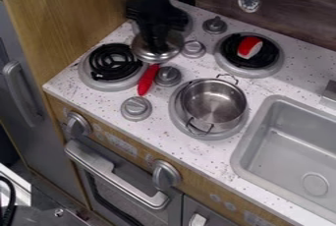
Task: I take the lid of the pot and cover it
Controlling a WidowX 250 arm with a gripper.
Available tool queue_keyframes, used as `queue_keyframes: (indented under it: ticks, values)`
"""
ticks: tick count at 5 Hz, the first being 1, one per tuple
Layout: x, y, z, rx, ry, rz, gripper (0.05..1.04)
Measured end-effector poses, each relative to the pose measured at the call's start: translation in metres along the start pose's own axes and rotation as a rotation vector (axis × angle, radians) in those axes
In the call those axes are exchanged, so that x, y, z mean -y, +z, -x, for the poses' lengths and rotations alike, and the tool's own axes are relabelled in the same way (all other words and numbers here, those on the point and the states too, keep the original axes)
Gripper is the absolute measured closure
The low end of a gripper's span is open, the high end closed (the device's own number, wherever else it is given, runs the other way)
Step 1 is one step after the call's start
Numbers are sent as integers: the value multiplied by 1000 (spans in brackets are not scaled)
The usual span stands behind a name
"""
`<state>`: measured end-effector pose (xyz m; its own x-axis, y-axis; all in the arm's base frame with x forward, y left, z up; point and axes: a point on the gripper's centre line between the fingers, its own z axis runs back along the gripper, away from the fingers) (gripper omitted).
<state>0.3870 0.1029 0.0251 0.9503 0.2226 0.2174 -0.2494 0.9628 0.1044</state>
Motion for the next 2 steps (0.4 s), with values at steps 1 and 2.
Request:
queue_keyframes:
  ticks: [1, 2]
  values:
    - [35, 4, 11, 6, -72, 17, 820]
    - [64, 1, 25, -7, -125, 16, 820]
